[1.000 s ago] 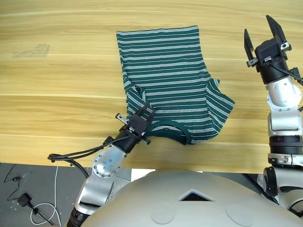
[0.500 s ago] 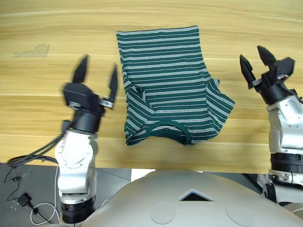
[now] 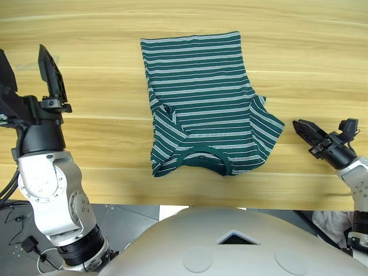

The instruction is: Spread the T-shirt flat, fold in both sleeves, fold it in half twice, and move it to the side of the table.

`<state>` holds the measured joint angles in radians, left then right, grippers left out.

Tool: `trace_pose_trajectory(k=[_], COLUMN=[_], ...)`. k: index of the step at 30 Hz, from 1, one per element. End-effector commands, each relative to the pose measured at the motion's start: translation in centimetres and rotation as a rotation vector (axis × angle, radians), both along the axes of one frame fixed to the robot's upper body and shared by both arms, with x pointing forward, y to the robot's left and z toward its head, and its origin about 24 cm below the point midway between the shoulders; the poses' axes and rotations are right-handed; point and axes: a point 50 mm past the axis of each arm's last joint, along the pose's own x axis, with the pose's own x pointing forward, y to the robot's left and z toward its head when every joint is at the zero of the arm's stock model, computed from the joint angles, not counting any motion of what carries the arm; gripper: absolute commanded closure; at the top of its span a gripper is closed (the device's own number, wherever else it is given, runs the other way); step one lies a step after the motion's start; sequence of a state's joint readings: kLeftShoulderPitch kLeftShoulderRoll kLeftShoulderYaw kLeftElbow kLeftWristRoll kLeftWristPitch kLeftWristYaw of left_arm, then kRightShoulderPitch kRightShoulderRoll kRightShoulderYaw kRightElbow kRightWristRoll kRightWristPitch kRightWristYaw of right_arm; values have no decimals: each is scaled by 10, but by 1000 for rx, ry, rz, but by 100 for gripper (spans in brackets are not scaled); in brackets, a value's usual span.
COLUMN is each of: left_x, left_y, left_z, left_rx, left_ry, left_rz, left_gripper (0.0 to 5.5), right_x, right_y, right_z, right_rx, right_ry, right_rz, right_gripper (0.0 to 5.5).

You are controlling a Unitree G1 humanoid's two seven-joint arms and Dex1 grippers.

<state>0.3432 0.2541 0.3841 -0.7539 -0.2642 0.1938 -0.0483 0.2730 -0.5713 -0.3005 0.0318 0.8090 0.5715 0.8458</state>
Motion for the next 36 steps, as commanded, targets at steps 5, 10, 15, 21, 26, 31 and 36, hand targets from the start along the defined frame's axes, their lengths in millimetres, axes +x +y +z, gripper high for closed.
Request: trace_pose_trajectory(k=[5,10,15,21,26,31,36], left_x=[-2,0,0,2,3,6,6], left_y=[-5,-8,-10,-11,-15,-19,-20], left_z=[-3,-6,-11,-19,-34,-41,-43], left_rx=[9,-1,-1,-14,-27,-4,6], left_ry=[-7,-4,12,30,72,87,87], left_rz=[-1,-13,-10,-6,-16,-46,-60], left_gripper=[243,243,238,238,238,238,238], right_x=[0,2,4,5,7,11,14], right_y=[4,15,20,20,19,28,45], right_z=[-14,-18,-18,-19,-21,-4,21], right_rx=[-159,-196,-204,-225,-241,-159,-37], right_ry=[85,90,76,68,59,-89,-234], right_rz=[49,93,127,135,157,194,278], right_gripper=[293,293,348,455,547,547,547])
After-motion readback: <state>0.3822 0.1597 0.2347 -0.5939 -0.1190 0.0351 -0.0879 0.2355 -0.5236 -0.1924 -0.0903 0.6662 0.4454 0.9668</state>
